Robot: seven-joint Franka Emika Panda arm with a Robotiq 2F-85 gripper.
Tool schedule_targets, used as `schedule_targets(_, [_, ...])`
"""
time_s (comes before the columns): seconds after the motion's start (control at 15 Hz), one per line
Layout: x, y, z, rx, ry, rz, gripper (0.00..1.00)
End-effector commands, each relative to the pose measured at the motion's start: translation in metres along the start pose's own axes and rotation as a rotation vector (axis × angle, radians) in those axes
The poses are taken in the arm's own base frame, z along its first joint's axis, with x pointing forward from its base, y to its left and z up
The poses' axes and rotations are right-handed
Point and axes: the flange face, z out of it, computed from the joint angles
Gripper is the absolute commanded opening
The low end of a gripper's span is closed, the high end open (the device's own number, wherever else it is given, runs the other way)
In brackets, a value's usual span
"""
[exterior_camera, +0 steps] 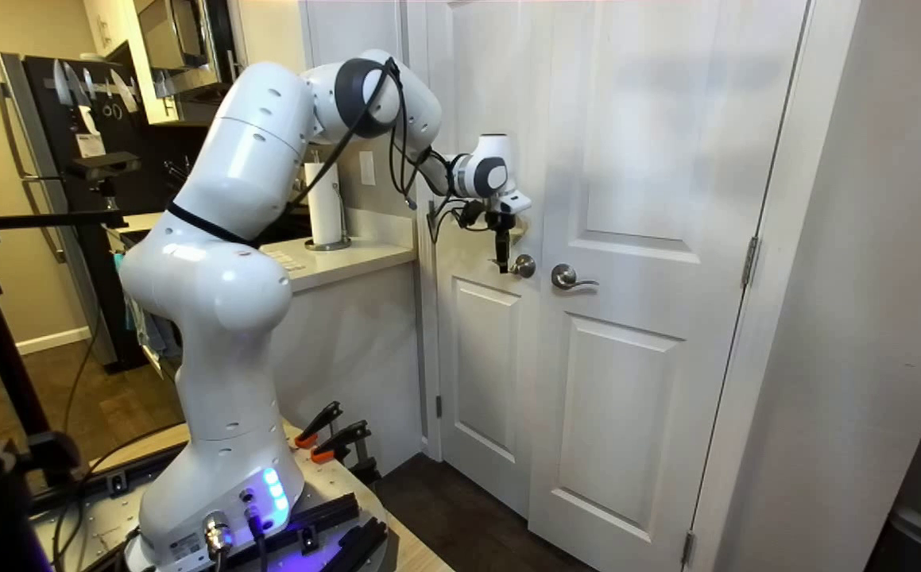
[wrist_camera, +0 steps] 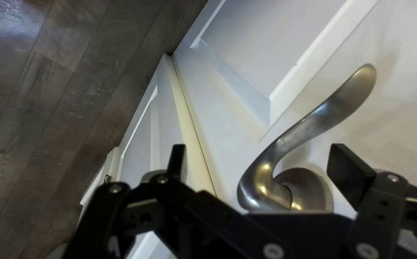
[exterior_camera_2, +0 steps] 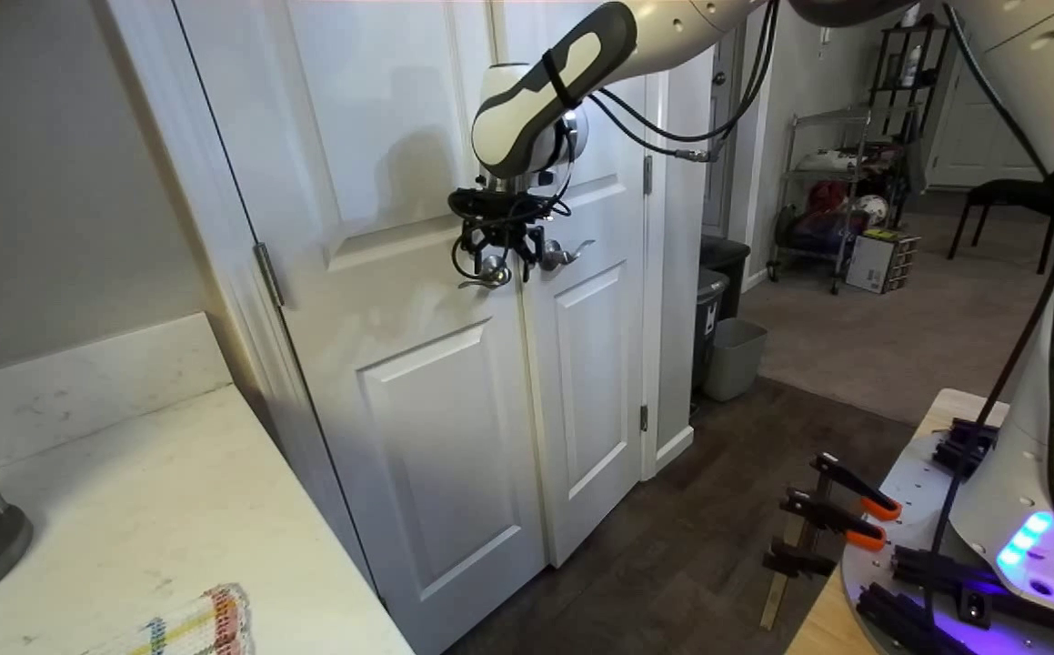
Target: Open the door
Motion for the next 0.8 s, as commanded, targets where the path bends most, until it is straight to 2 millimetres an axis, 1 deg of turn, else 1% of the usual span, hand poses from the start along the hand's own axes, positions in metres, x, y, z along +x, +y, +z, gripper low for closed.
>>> schedule_targets(0.0, [-0.005,0.004,0.009,0.003,0.011,0.033,1.00])
schedule_targets(0.2, [-0.008,0.004,0.022,-0.011,0.001,0.038,1.00])
schedule_targets(0.73, [-0.012,0.007,0.022,-0.011,-0.007,0.043,1.00])
